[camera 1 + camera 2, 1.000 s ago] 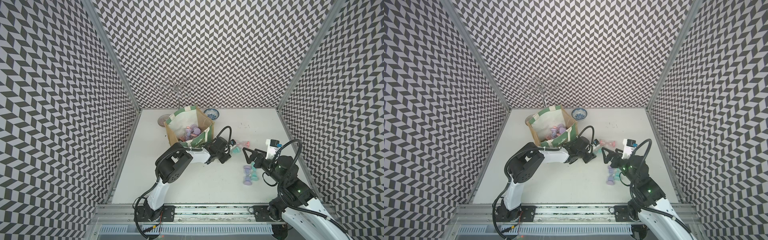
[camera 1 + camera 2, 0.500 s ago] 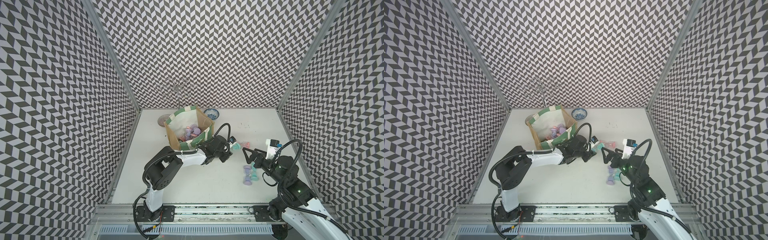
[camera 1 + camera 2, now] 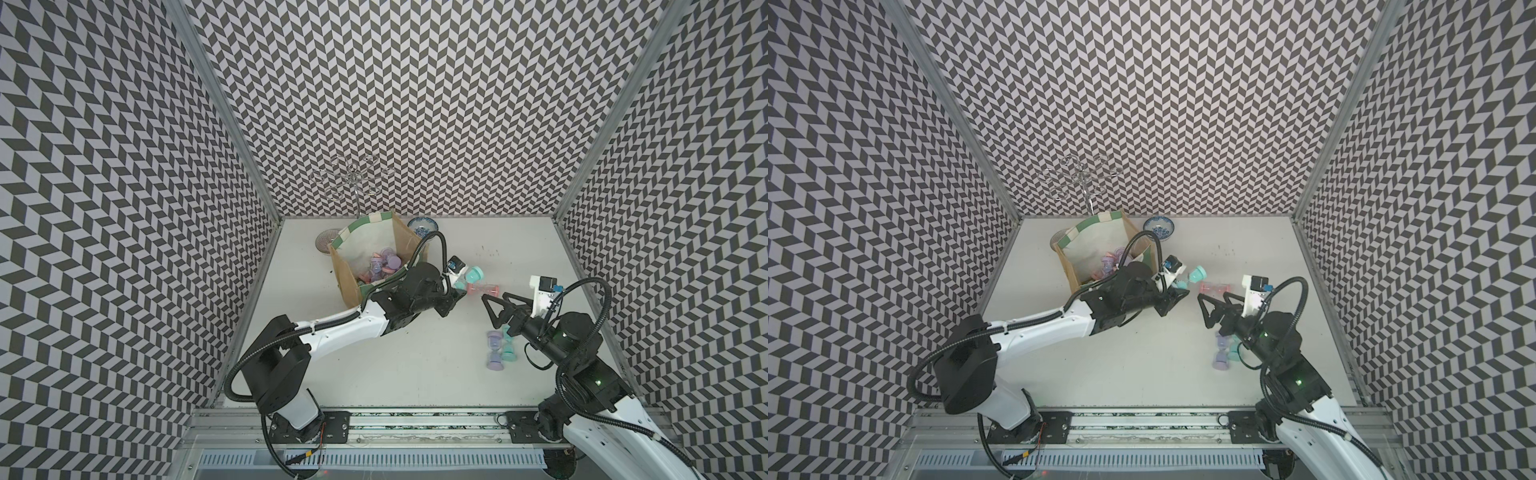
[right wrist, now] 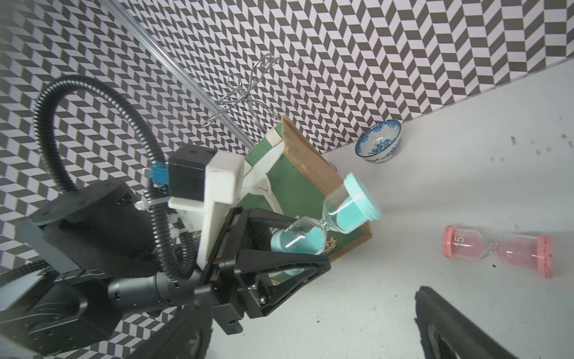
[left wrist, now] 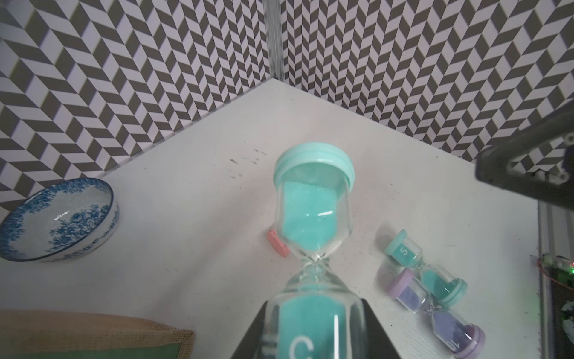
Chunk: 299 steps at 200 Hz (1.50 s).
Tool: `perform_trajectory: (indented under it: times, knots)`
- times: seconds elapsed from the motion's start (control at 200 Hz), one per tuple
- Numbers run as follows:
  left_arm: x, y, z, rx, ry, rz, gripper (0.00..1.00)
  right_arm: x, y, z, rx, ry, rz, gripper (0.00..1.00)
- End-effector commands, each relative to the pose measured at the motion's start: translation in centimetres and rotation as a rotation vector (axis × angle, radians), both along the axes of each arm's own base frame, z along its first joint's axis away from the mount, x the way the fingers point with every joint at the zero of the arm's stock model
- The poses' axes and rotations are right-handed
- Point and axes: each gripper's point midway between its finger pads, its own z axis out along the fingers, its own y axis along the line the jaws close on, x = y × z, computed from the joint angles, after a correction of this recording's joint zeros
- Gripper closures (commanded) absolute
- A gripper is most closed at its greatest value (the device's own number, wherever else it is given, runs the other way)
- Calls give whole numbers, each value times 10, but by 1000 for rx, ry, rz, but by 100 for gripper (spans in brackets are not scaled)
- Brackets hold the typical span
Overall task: Put the hourglass into the canvas bag
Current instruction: Pick up the hourglass from the center of the board, then place the hourglass in the canvas bag.
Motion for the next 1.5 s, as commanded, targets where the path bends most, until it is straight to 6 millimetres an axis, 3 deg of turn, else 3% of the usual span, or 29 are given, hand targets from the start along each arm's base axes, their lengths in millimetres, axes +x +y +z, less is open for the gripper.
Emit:
perform_trajectory:
  times: [0.0,0.335,0.631,0.856,1.227,1.492]
  knots:
    - [-3,15,23,-34,-6,61,73,-6,9,33,32,-124,67,1]
    - [-2,68,75,-110,-14,278,75,6,22,42,47,-168,103,1]
    - [23,118,86,-55,11,520,77,18,51,40,86,-163,225,1]
    - [48,153,93,-61,26,637,77,20,60,40,85,-170,270,1]
    - [110,186,55,21,123,742,77,24,74,38,96,-142,326,1]
    - [142,206,9,98,223,781,75,25,83,35,93,-132,350,1]
